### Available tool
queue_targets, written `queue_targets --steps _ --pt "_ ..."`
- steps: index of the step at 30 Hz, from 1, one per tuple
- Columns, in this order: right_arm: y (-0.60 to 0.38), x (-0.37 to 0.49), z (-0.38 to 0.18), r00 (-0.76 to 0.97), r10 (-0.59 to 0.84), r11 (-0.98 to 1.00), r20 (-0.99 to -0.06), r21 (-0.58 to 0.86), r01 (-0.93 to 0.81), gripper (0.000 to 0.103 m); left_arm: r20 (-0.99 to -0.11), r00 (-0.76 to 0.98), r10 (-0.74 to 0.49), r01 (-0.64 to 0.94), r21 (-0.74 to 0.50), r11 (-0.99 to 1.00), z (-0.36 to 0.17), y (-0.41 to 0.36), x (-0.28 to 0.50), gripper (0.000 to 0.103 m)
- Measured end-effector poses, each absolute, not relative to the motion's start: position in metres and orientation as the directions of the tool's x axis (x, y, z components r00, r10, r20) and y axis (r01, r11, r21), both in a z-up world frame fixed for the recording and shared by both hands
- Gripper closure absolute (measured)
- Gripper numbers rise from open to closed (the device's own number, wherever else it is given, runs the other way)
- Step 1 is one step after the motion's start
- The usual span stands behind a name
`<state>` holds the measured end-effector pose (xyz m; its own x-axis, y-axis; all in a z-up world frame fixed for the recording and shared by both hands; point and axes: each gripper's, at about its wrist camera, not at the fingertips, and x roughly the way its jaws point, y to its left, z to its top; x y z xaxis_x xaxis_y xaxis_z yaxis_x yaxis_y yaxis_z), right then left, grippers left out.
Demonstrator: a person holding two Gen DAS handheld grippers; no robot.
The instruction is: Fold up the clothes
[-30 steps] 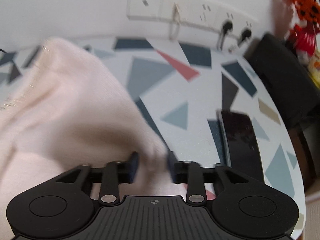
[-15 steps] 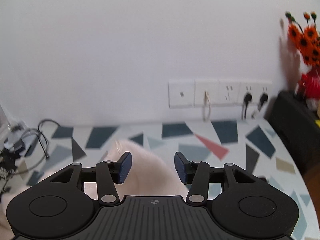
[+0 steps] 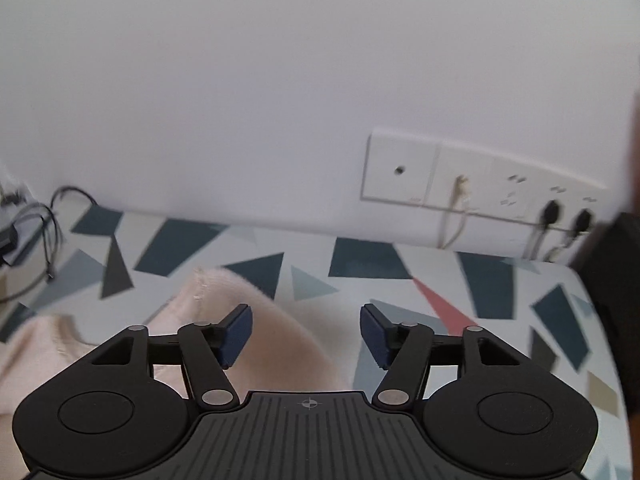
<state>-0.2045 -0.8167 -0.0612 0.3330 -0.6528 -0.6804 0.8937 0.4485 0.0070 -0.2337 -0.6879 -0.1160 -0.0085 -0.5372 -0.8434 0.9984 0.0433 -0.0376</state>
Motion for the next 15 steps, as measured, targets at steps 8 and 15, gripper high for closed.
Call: queue_targets --steps 8,15 --pt "-0.878 -0.183 -0.131 0.432 -0.487 0.551 -0.759 0.117 0.826 0.048 -0.850 0.047 -0.525 0.997 0.011 0.071 -0.101 -0.703 -0.244 0.094" --pt "-0.884 -0.199 -0.138 0.528 -0.455 0.515 -0.717 0.273 0.813 0.098 -0.754 0.150 -0.640 0.983 0.047 0.175 -0.038 -0.702 -0.236 0.094"
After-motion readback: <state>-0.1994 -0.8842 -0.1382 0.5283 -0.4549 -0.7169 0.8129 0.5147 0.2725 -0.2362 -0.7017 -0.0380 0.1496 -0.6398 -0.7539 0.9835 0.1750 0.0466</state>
